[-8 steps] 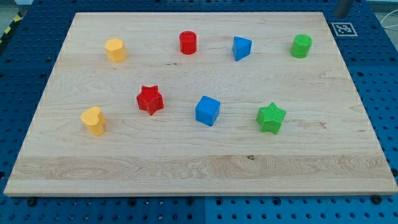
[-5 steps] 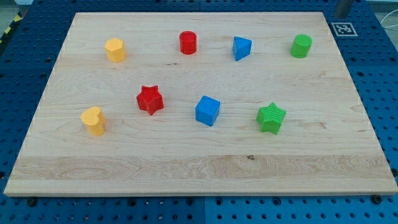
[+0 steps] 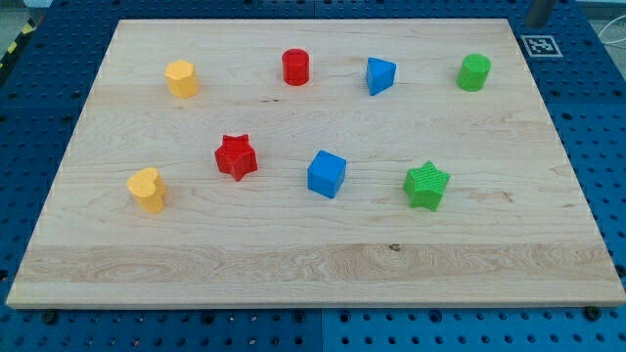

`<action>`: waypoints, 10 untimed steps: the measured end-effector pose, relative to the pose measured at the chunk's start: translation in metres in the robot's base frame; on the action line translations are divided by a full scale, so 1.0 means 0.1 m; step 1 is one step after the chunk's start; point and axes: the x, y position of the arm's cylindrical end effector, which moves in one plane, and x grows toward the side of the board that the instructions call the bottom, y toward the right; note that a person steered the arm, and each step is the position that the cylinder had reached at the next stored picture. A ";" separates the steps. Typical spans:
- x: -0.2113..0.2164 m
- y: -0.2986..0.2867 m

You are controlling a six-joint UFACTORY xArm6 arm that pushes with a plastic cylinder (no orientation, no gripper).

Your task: Move the green circle towards the green star

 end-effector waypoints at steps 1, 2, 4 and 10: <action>0.17 -0.29; 0.31 -0.57; 0.48 -0.82; 1.28 -1.29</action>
